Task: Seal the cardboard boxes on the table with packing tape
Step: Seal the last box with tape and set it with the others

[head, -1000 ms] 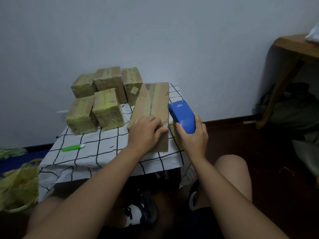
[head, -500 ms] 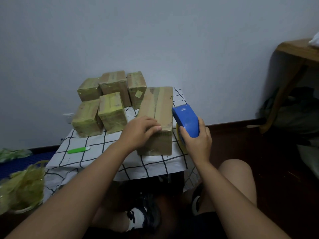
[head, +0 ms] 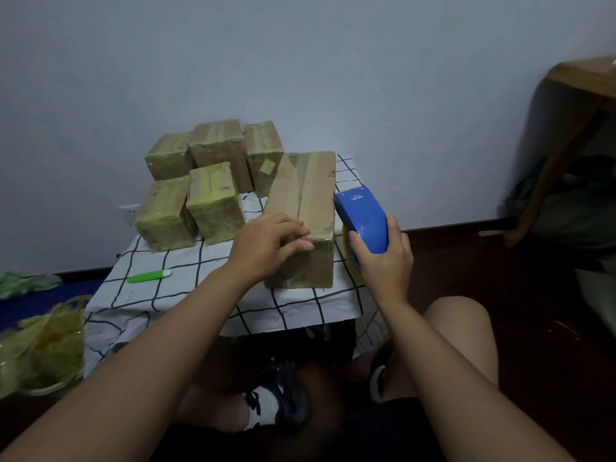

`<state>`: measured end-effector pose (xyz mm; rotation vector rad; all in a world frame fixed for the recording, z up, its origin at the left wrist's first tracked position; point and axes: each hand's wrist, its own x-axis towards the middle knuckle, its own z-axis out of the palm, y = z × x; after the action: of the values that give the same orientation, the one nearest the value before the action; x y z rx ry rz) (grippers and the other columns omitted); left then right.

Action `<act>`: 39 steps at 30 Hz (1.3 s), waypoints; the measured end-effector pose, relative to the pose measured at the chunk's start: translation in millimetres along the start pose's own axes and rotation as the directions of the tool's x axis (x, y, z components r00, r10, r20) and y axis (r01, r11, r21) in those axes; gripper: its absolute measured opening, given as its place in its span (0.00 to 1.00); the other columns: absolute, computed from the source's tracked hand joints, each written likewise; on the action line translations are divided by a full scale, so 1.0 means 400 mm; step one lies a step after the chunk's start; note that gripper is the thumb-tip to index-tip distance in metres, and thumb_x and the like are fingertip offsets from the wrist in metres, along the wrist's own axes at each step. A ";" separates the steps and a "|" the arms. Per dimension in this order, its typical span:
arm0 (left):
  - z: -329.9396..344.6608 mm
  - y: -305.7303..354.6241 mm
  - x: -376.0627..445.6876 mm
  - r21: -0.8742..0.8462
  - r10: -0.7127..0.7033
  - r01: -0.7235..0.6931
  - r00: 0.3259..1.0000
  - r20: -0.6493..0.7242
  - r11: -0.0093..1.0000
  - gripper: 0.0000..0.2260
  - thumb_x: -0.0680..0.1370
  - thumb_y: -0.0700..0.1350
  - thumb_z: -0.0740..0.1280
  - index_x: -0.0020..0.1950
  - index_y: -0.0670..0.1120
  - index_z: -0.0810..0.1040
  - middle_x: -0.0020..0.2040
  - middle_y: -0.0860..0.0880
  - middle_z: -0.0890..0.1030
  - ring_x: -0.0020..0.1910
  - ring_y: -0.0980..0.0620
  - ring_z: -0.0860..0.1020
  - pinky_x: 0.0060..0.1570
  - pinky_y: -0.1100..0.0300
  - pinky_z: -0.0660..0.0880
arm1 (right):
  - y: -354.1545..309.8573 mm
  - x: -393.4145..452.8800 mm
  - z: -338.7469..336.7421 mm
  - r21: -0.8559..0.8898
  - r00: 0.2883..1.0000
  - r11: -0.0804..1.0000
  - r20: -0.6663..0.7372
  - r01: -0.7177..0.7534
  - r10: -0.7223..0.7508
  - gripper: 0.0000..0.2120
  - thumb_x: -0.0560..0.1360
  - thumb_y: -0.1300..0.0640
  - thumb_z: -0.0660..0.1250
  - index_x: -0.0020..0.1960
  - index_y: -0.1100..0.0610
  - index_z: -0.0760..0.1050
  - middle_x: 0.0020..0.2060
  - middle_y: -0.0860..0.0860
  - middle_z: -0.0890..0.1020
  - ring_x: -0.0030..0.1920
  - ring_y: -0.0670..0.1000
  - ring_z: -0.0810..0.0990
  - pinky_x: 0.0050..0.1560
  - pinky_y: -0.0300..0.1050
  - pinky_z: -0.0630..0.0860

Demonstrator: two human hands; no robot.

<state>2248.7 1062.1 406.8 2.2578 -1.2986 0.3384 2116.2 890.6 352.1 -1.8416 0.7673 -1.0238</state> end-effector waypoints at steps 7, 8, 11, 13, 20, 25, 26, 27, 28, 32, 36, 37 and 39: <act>0.023 0.002 -0.007 0.087 0.023 -0.019 0.999 -0.042 0.996 0.18 0.74 0.61 0.66 0.52 0.49 0.84 0.51 0.53 0.84 0.50 0.49 0.80 0.46 0.48 0.76 | 0.003 0.000 0.002 0.001 1.000 1.000 0.006 0.003 -0.003 0.35 0.73 0.44 0.74 0.75 0.50 0.66 0.55 0.48 0.71 0.52 0.48 0.72 0.51 0.43 0.71; 0.019 0.005 -0.008 0.082 0.019 -0.016 0.999 -0.039 0.997 0.18 0.74 0.61 0.66 0.54 0.49 0.84 0.52 0.53 0.84 0.51 0.49 0.80 0.47 0.47 0.77 | 0.003 -0.001 0.001 0.005 1.000 1.000 0.005 0.005 -0.005 0.35 0.73 0.44 0.74 0.75 0.50 0.66 0.55 0.48 0.71 0.52 0.48 0.72 0.52 0.44 0.72; -0.004 0.007 -0.018 0.012 0.017 -0.017 1.000 -0.017 1.000 0.20 0.75 0.61 0.65 0.60 0.51 0.82 0.58 0.54 0.83 0.55 0.52 0.79 0.54 0.47 0.76 | 0.000 -0.001 -0.002 0.008 1.000 1.000 0.007 -0.005 0.005 0.34 0.73 0.44 0.74 0.75 0.49 0.66 0.54 0.48 0.70 0.52 0.48 0.72 0.51 0.45 0.71; -0.014 -0.006 -0.030 -0.015 0.013 -0.013 0.999 -0.045 1.000 0.21 0.78 0.61 0.61 0.65 0.52 0.79 0.62 0.54 0.81 0.59 0.53 0.78 0.59 0.46 0.74 | 0.000 0.000 -0.003 0.007 1.000 1.000 0.014 0.000 0.000 0.33 0.73 0.45 0.74 0.74 0.49 0.67 0.53 0.48 0.71 0.51 0.49 0.72 0.49 0.44 0.70; 0.007 -0.051 -0.053 -0.209 -0.158 0.132 0.981 -0.113 0.969 0.11 0.79 0.49 0.68 0.60 0.50 0.83 0.64 0.51 0.79 0.64 0.51 0.72 0.65 0.57 0.66 | 0.004 0.006 0.003 -0.020 1.000 1.000 0.008 0.010 -0.010 0.32 0.73 0.43 0.73 0.73 0.48 0.67 0.53 0.49 0.73 0.51 0.50 0.74 0.48 0.45 0.73; 0.027 -0.045 -0.055 -0.098 -0.087 0.073 0.985 -0.148 0.992 0.18 0.77 0.59 0.62 0.57 0.51 0.84 0.61 0.53 0.80 0.59 0.49 0.74 0.55 0.56 0.71 | 0.005 0.005 0.004 -0.014 1.000 1.000 0.002 0.009 -0.009 0.32 0.73 0.44 0.73 0.74 0.48 0.67 0.54 0.49 0.72 0.52 0.49 0.73 0.52 0.48 0.75; 0.026 -0.047 -0.056 -0.064 -0.050 0.041 0.988 -0.149 0.997 0.19 0.77 0.60 0.61 0.58 0.50 0.83 0.61 0.52 0.80 0.58 0.48 0.74 0.54 0.56 0.72 | 0.004 0.004 0.005 -0.017 1.000 1.000 0.000 0.010 -0.010 0.32 0.73 0.44 0.73 0.74 0.48 0.67 0.54 0.49 0.72 0.52 0.49 0.73 0.52 0.49 0.76; 0.023 -0.053 -0.057 -0.041 -0.020 0.015 0.990 -0.142 0.999 0.20 0.77 0.60 0.60 0.58 0.50 0.83 0.61 0.52 0.80 0.57 0.48 0.74 0.54 0.56 0.72 | 0.003 0.004 0.006 -0.019 1.000 1.000 -0.002 0.008 -0.008 0.32 0.73 0.44 0.73 0.73 0.48 0.67 0.53 0.48 0.71 0.52 0.49 0.73 0.53 0.50 0.76; 0.020 -0.061 -0.058 -0.027 0.005 -0.009 0.990 -0.137 1.000 0.20 0.77 0.60 0.61 0.59 0.49 0.83 0.62 0.51 0.80 0.56 0.47 0.74 0.54 0.55 0.73 | 0.003 0.004 0.006 -0.020 1.000 1.000 -0.003 0.007 -0.007 0.32 0.73 0.44 0.73 0.73 0.48 0.67 0.53 0.48 0.71 0.52 0.49 0.73 0.53 0.51 0.77; 0.025 -0.076 -0.056 0.072 0.088 -0.076 0.981 -0.171 0.994 0.19 0.78 0.57 0.63 0.59 0.47 0.83 0.59 0.48 0.81 0.52 0.45 0.75 0.49 0.51 0.77 | 0.004 0.001 0.008 -0.020 0.999 0.999 -0.022 0.028 -0.028 0.31 0.73 0.44 0.73 0.72 0.49 0.68 0.52 0.48 0.71 0.50 0.49 0.73 0.52 0.52 0.78; 0.040 -0.053 -0.046 0.050 0.049 -0.038 0.973 -0.225 0.998 0.18 0.77 0.59 0.64 0.56 0.49 0.83 0.56 0.51 0.82 0.52 0.47 0.75 0.45 0.51 0.77 | 0.009 0.000 0.007 -0.030 0.999 0.999 -0.016 0.031 -0.031 0.33 0.73 0.44 0.73 0.74 0.50 0.67 0.53 0.49 0.70 0.51 0.49 0.72 0.51 0.49 0.76; 0.046 -0.046 -0.041 0.039 0.027 -0.018 0.968 -0.249 0.999 0.18 0.76 0.59 0.64 0.55 0.49 0.84 0.54 0.51 0.82 0.51 0.47 0.74 0.43 0.52 0.77 | 0.010 -0.001 0.007 -0.031 0.999 0.999 -0.017 0.035 -0.035 0.33 0.73 0.44 0.73 0.74 0.50 0.67 0.53 0.49 0.70 0.51 0.50 0.73 0.51 0.48 0.75; 0.059 -0.026 -0.034 0.047 0.007 0.007 0.958 -0.288 0.999 0.16 0.76 0.58 0.64 0.52 0.50 0.84 0.51 0.53 0.82 0.49 0.48 0.73 0.39 0.56 0.75 | 0.013 -0.001 0.009 -0.025 0.999 0.999 -0.029 0.022 -0.023 0.33 0.73 0.45 0.74 0.75 0.51 0.67 0.53 0.50 0.71 0.51 0.49 0.72 0.50 0.46 0.72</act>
<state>2249.9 1063.6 377.5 2.1483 -1.1474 0.6780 2118.6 890.0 346.3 -1.8637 0.7807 -1.0621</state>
